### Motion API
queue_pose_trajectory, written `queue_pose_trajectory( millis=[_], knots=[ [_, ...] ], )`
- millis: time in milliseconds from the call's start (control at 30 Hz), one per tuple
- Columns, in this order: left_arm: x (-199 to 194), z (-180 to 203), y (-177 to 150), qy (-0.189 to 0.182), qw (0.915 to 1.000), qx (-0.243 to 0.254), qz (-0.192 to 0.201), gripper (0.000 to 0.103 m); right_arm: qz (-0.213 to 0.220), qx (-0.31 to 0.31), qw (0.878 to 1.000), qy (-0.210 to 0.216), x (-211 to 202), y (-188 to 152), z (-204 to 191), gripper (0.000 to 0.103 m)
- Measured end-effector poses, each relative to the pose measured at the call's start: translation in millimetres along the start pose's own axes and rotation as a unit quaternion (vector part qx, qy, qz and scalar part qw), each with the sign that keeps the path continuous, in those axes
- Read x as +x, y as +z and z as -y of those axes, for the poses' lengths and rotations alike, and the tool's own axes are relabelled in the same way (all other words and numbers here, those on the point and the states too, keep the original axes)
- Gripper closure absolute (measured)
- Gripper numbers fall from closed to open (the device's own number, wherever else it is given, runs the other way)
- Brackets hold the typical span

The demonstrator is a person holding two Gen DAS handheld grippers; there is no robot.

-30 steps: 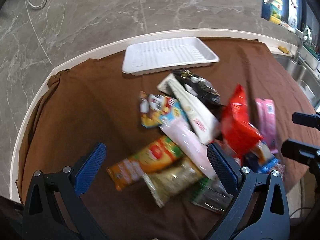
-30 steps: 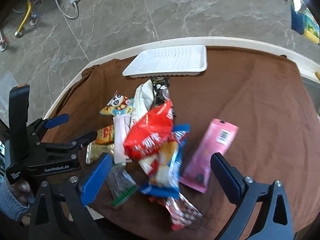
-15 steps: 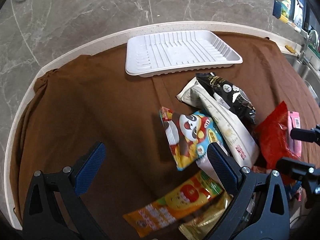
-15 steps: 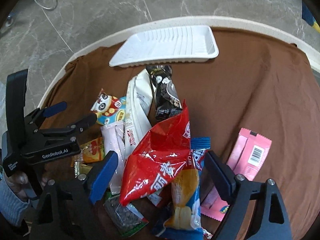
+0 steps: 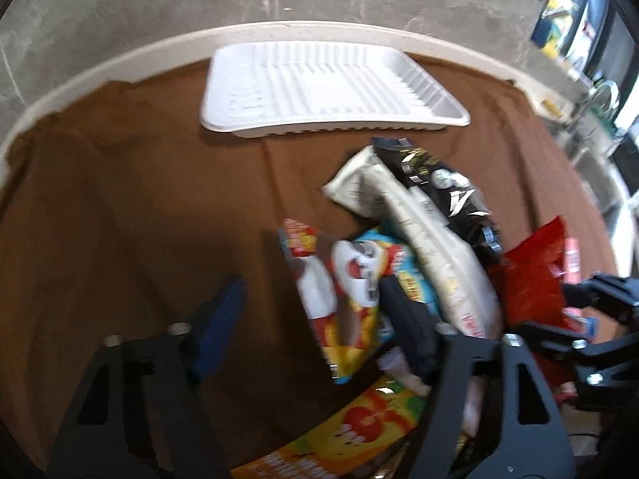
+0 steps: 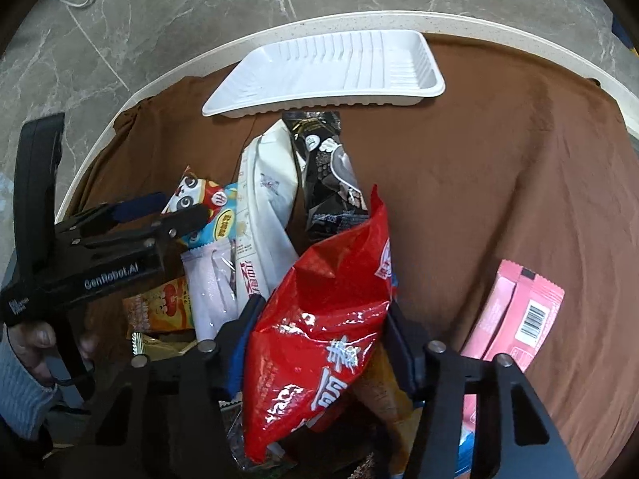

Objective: Organize snacks
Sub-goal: 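Grasp the panda-print packet with the left tool while the right tool grasps the red Mylikes bag, then carry both packets over the white tray and open both tools to drop them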

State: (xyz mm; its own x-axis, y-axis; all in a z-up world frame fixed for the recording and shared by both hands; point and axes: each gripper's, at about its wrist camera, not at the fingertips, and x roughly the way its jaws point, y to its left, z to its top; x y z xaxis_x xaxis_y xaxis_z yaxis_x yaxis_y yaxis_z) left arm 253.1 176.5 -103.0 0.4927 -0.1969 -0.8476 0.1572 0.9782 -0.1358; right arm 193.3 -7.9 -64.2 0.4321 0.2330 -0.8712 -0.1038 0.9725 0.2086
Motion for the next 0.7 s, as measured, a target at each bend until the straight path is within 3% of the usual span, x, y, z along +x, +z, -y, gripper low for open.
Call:
queue_pose_trajectory(
  millis=[33, 100, 400, 700],
  knots=[
    [2.4, -0.5, 2.0, -0.018, 0.9998, -0.002, -0.002, 0.059, 0.002, 0.0, 1.0, 0.001, -0.2, 0.7, -0.1, 0.052],
    [5.0, -0.6, 5.4, -0.043, 0.999, -0.006, -0.006, 0.068, 0.003, 0.005, 1.0, 0.012, -1.4, 2.0, 0.9, 0.065],
    [0.7, 8.6, 16.3, -0.067, 0.9976, 0.017, -0.002, 0.079, 0.008, 0.041, 0.997, 0.059, -15.9, 8.2, 12.7, 0.067],
    [-36.1, -1.6, 13.5, -0.071, 0.9971, 0.028, 0.01, 0.08, 0.013, 0.089, 0.988, 0.123, -29.3, 19.4, 28.6, 0.067]
  ],
)
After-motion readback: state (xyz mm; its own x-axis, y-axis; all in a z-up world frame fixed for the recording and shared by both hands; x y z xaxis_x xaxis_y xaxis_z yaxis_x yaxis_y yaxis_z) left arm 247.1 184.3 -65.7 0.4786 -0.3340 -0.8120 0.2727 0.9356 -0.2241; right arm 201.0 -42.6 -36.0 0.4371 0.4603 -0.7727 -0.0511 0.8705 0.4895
